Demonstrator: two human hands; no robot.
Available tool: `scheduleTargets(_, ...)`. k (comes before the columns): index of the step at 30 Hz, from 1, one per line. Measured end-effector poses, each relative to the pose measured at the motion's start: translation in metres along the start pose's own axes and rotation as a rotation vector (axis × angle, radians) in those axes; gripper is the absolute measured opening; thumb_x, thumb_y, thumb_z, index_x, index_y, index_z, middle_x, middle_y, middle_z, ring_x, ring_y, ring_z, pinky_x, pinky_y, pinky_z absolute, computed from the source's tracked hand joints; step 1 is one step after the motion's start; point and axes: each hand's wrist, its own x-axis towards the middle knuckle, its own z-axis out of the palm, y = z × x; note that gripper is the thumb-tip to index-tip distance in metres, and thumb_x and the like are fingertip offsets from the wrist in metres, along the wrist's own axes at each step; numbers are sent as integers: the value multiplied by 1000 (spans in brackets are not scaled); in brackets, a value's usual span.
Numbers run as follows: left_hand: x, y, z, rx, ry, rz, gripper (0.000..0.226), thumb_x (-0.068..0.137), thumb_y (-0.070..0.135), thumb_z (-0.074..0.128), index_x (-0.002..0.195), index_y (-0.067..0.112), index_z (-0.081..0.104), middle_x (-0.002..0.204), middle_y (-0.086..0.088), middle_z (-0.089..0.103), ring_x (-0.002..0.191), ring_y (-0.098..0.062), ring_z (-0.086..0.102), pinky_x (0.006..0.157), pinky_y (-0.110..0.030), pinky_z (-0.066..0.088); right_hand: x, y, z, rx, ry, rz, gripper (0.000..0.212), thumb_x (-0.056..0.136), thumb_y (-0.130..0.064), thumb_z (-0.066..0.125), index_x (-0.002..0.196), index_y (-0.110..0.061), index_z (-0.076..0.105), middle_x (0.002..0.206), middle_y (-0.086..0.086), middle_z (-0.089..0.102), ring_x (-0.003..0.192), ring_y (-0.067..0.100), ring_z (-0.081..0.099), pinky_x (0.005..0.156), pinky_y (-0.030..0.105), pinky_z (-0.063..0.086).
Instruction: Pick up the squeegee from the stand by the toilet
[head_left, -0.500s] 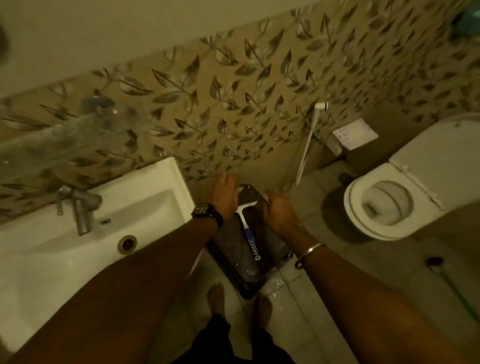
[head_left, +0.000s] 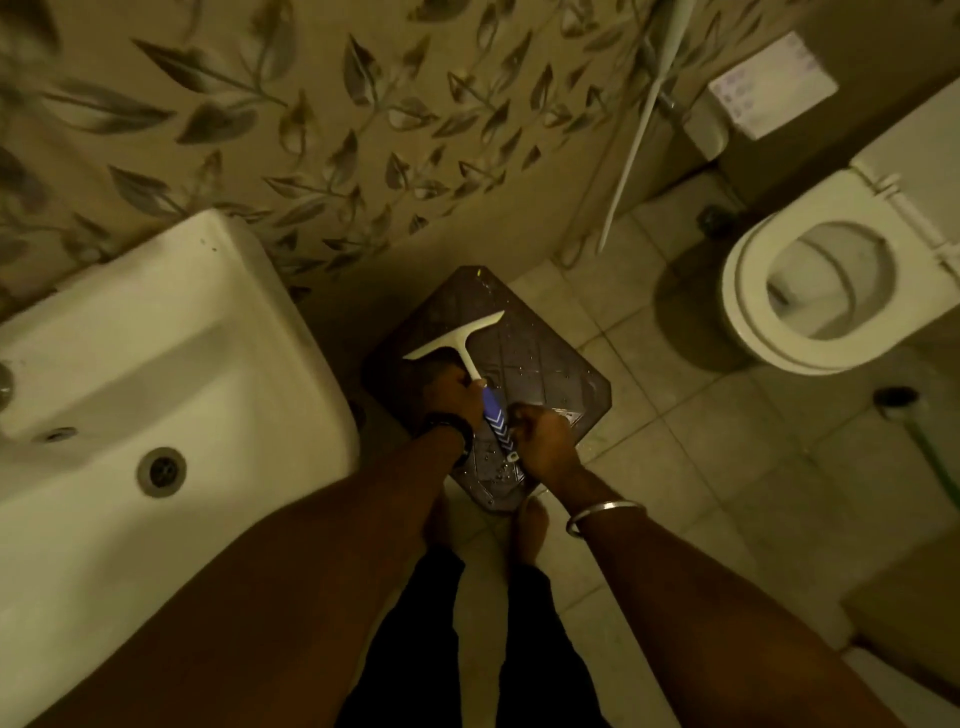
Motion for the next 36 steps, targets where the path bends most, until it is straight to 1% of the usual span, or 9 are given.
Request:
scheduleTargets(3,15,-12,15,-45,-47,-66,35,101,28,66,121,0,66,122,-19,69,115,-37,65,96,-45,52,10,10,15,33,-32,23,26,93,-2,62,116,-11,74,107,8,76,94,20,68,70,18,42)
scheduleTargets(8,27,-22,32,-102,-101,-86,33,99,25,68,117,-2,70,117,-19,72,112,-35,67,91,-42,51,20,22,34,66,-35,55,24,93,-5,67,116,-10,73,109,11,76,99,27,70,78,27,47)
scheduleTargets(12,30,-19,38,-108,-117,-81,31,100,23,67,117,-2,70,116,-19,72,111,-34,67,85,-36,48,25,25,35,69,-21,69,22,92,0,65,112,-7,74,107,12,75,100,26,68,77,25,43)
scheduleTargets(19,3,12,11,-163,-101,-12,25,99,24,68,113,3,70,109,-12,70,103,-27,67,90,-39,54,4,1,4,263,-3,52,18,90,2,67,85,-16,67,79,0,67,77,25,68,68,29,57)
scheduleTargets(22,-18,37,-16,-214,-64,70,19,98,26,70,97,7,70,102,-19,72,97,-35,70,91,-50,59,-16,-26,-24,395,-29,7,19,96,3,60,87,-13,62,76,1,63,67,13,60,53,12,48)
scheduleTargets(26,-61,73,-63,-365,-40,210,10,99,20,69,102,11,67,100,-13,71,93,-29,69,89,-42,59,-46,-66,-56,608,-85,-81,14,97,2,48,100,-9,56,79,14,67,68,24,62,57,28,51)
scheduleTargets(29,-98,95,-98,-531,-75,269,10,99,15,67,109,12,67,110,-21,74,98,-31,72,93,-49,60,-74,-100,-81,693,-87,-180,14,99,-1,44,101,-11,54,80,17,65,68,26,59,58,33,49)
scheduleTargets(33,-144,121,-146,-607,-29,394,22,100,7,64,121,1,67,109,-19,73,90,-24,70,83,-35,60,-108,-142,-115,745,-46,-355,12,104,0,47,109,-4,58,86,24,63,72,31,61,63,36,53)
scheduleTargets(36,-178,133,-189,-621,24,477,9,99,7,65,104,9,72,99,-15,72,90,-27,67,86,-43,59,-130,-174,-138,713,-68,-474,13,105,-4,52,111,0,63,89,20,70,72,25,68,67,31,57)
